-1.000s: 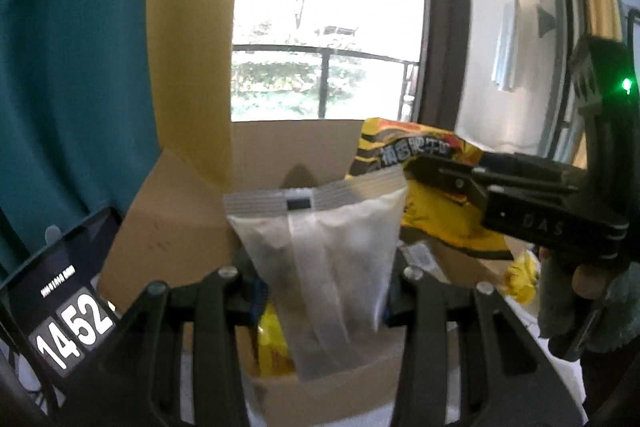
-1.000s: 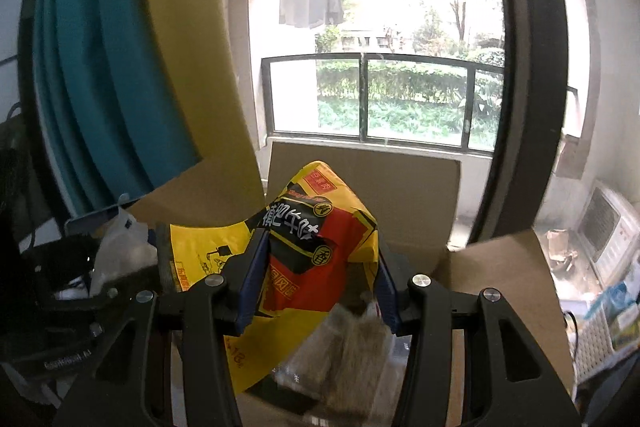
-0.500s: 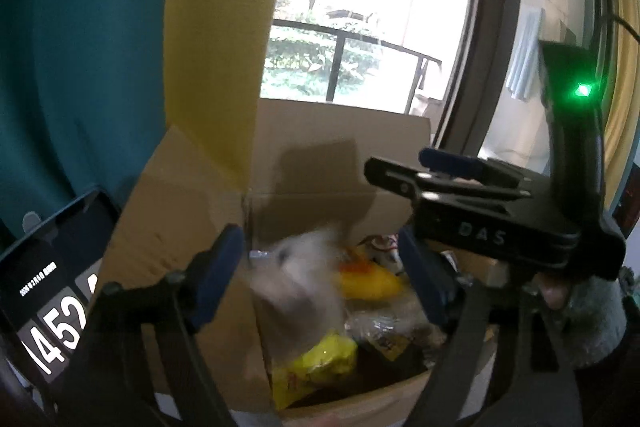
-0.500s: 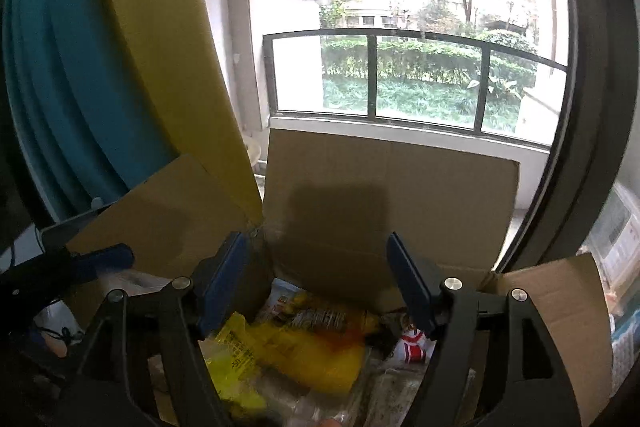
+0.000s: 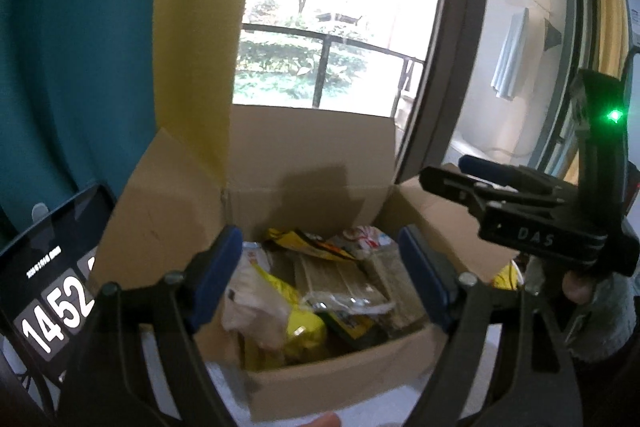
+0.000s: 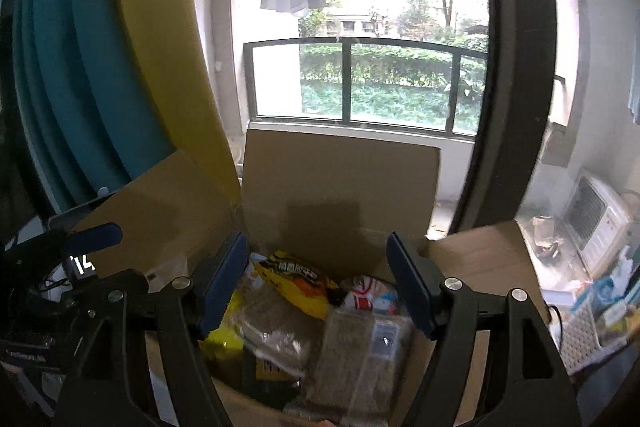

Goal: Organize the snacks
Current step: 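Carry the white pouch and yellow-red chip bag into the box and release both, then move both tools back from the box toward the table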

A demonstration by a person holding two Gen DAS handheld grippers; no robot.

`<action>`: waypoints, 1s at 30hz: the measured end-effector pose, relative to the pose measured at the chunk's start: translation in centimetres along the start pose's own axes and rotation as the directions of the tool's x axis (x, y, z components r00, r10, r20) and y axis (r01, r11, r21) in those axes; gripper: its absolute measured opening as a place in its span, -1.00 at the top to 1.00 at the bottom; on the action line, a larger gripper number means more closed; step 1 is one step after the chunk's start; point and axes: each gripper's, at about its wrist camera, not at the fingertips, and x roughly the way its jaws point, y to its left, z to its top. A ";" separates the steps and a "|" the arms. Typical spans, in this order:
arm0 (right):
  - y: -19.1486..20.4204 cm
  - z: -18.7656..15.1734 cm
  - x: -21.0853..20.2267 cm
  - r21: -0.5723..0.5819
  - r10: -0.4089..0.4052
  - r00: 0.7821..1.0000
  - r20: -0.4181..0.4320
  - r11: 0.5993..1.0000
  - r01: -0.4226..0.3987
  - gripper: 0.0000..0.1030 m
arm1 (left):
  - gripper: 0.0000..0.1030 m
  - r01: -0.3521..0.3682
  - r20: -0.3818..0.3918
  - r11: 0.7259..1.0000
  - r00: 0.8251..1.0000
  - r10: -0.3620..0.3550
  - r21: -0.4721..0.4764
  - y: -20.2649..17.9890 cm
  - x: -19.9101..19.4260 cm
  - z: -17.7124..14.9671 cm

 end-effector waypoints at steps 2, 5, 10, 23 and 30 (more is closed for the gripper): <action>0.0 -0.7 -1.4 -0.004 -0.003 1.000 0.001 1.000 0.003 -0.46 | -0.59 0.003 -0.003 1.000 1.000 -0.003 0.011 -0.5 -1.2 -0.4; 0.1 -1.4 -3.0 -0.003 -0.005 1.000 0.002 1.000 0.005 -0.46 | -0.59 0.003 -0.006 1.000 1.000 -0.003 0.024 -1.2 -2.7 -1.0; 0.5 -3.2 -6.9 -0.008 -0.011 1.000 0.014 1.000 0.011 -0.46 | -0.59 0.009 -0.008 0.999 1.000 -0.009 0.031 -2.3 -5.3 -2.6; 1.8 -9.4 -15.2 -0.022 -0.041 0.999 0.012 0.999 0.041 -0.46 | -0.60 0.017 -0.027 1.000 0.999 -0.017 0.004 -4.1 -11.7 -8.9; 2.1 -13.4 -18.3 -0.008 -0.034 0.999 -0.029 0.999 0.034 -0.46 | -0.61 0.027 -0.022 1.000 0.999 -0.027 0.001 -5.2 -14.6 -11.2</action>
